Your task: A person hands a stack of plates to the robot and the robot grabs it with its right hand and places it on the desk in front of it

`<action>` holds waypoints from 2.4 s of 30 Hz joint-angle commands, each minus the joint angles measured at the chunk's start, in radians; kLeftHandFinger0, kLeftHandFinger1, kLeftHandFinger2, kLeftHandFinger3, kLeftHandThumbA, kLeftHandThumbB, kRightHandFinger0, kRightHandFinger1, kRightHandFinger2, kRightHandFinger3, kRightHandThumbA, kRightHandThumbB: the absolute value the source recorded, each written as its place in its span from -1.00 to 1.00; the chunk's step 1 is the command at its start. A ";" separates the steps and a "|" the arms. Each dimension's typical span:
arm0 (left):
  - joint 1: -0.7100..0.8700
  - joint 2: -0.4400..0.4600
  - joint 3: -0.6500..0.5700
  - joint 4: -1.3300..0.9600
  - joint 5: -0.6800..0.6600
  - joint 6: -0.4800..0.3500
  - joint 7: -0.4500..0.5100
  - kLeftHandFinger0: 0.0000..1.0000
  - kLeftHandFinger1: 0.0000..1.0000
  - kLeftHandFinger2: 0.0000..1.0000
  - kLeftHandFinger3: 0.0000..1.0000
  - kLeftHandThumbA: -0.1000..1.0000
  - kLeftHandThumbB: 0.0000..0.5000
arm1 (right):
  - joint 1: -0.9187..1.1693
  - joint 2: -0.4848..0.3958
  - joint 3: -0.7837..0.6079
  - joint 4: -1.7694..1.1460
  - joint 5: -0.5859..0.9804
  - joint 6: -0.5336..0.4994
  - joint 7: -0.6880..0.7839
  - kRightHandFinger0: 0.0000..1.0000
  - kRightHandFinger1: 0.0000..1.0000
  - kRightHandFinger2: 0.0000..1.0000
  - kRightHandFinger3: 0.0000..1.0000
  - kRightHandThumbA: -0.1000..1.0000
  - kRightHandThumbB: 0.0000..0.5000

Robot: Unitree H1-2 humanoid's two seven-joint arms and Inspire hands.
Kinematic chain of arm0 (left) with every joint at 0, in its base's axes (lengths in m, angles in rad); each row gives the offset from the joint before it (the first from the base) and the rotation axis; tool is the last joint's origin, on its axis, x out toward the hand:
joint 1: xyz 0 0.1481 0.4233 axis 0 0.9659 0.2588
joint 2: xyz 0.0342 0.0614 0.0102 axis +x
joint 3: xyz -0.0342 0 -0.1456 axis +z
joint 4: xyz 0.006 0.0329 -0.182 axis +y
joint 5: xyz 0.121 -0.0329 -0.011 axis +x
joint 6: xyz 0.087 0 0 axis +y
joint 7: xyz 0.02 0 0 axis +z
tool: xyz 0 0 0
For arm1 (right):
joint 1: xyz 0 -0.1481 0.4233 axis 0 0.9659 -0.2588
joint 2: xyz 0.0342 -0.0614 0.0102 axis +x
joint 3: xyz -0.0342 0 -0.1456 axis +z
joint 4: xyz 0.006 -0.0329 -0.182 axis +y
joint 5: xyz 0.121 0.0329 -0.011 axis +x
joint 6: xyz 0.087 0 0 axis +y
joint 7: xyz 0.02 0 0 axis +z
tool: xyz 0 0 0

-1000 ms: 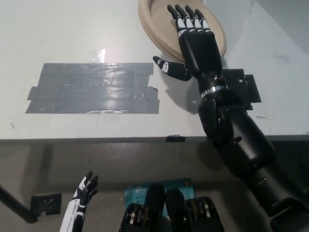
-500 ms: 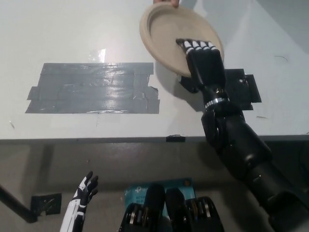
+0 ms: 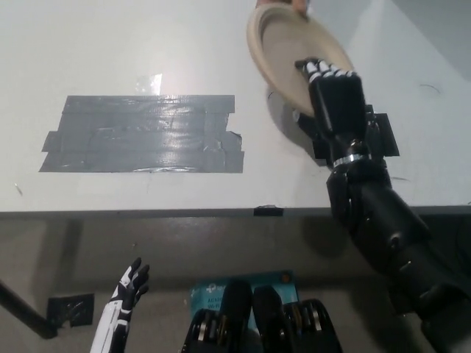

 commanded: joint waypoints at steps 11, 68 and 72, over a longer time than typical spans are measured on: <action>-0.017 0.023 0.002 -0.014 0.000 -0.037 -0.011 1.00 1.00 1.00 1.00 1.00 -0.07 | -0.046 -0.136 -0.017 -0.584 -0.083 -0.085 -0.114 -1.00 -0.45 0.64 0.90 -1.00 -0.31; -0.036 0.037 0.018 -0.034 -0.019 0.016 -0.025 0.94 0.93 0.88 1.00 1.00 0.00 | 0.136 -0.363 0.066 -0.576 0.010 0.088 0.957 1.00 1.00 1.00 1.00 0.09 0.77; -0.051 0.039 0.018 -0.032 -0.026 0.022 -0.029 0.87 0.88 0.86 1.00 1.00 0.00 | 0.132 -0.407 0.026 -0.802 0.269 0.168 1.196 1.00 1.00 1.00 1.00 0.51 1.00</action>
